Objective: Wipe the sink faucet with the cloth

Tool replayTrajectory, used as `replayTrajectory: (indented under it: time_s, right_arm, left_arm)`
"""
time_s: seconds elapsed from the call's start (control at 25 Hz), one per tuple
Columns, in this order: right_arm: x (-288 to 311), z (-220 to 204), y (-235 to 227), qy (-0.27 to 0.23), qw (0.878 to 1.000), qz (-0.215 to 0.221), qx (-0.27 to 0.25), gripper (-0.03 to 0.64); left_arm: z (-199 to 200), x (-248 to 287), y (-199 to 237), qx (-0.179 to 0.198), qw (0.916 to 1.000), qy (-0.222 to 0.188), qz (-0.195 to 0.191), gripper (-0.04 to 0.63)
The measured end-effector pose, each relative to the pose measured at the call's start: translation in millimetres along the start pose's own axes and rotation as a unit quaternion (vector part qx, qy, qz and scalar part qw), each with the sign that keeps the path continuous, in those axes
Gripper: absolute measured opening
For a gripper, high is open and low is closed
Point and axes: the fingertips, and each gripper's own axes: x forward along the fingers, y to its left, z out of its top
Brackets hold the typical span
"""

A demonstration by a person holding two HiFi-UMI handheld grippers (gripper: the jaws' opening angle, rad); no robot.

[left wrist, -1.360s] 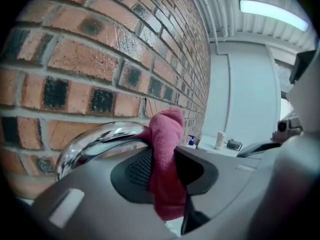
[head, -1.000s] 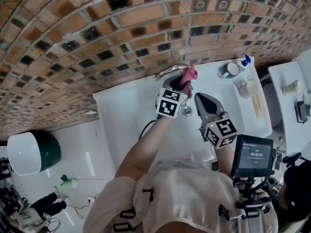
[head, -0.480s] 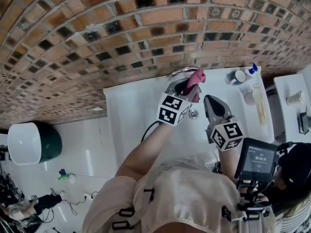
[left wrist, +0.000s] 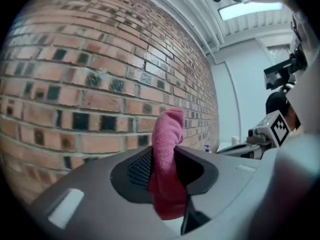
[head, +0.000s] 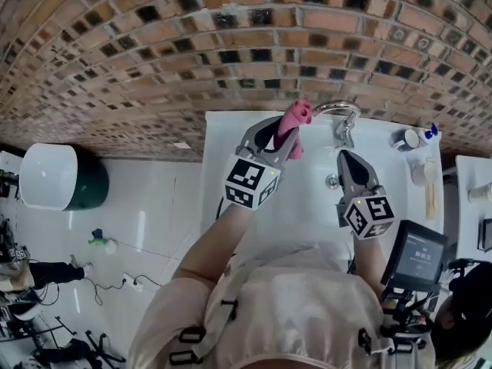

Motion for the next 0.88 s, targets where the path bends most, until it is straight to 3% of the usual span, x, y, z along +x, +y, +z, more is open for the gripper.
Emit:
replayTrajectory:
  time_s: [0.16, 0.32, 0.52, 0.64, 0.88]
  right_arm:
    - [9.2, -13.1, 26.3, 0.016, 1.0, 0.021, -0.004, -0.017]
    - [19.4, -28.1, 53.4, 0.039, 0.998, 0.042, -0.005, -0.017]
    - [29.8, -46.9, 77.9, 0.066, 0.996, 0.059, -0.01, -0.017]
    - [34.4, -55.3, 90.3, 0.076, 0.995, 0.063, -0.016, -0.017]
    - [43.6, -64.8, 112.9, 0.09, 0.993, 0.074, -0.021, -0.015]
  left_arm:
    - [-27.7, -52.7, 34.2, 0.026, 0.9976, 0.019, 0.062, 0.114]
    - [-74.7, -104.8, 56.6, -0.026, 0.9933, 0.036, 0.106, 0.114]
    - [-160.6, -157.8, 78.7, -0.075, 0.9787, 0.097, 0.164, 0.114]
    - [-201.4, -174.1, 88.0, -0.088, 0.9726, 0.122, 0.177, 0.114]
    - [-252.4, -174.0, 96.5, -0.086, 0.9702, 0.151, 0.168, 0.118]
